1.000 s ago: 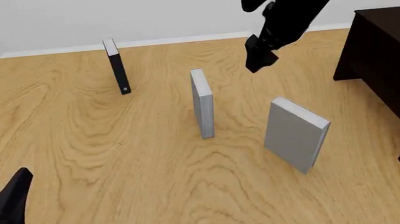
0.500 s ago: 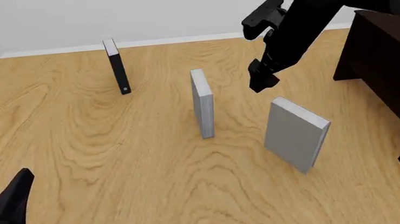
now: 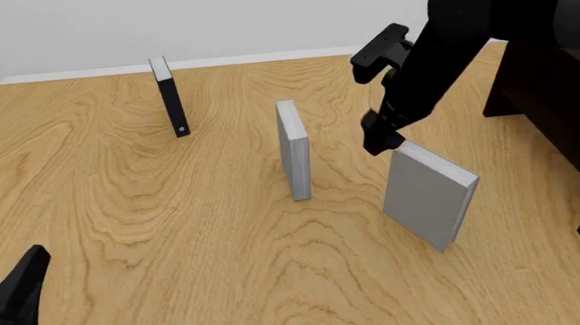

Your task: Pick up the book on the right and place it on the cabinet shelf.

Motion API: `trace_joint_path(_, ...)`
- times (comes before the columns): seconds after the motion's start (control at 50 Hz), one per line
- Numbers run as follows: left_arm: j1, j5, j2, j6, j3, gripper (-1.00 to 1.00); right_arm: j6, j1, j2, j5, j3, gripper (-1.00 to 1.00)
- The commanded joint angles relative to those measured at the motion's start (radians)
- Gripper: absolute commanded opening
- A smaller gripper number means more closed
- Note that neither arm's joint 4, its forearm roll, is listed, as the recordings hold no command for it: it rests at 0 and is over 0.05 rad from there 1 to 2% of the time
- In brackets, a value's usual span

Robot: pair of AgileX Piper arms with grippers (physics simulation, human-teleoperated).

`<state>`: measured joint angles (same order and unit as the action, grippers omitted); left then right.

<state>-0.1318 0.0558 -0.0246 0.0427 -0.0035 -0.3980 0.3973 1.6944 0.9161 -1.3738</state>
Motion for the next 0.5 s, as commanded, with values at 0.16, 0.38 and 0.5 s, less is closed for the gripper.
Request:
trace_joint_path(0.16,-0.002,-0.001,-0.002,0.0,0.0,1.0,0.0,-0.01,-0.013,-0.033,0.065,1.0)
trace_joint_path(0.38,-0.005,-0.004,-0.003,0.002,-0.001,1.0,0.006,-0.004,-0.02,-0.058,0.108,1.0)
trace_joint_path(0.5,-0.005,-0.005,-0.004,0.001,0.0,1.0,0.004,-0.008,-0.022,-0.058,0.11,1.0)
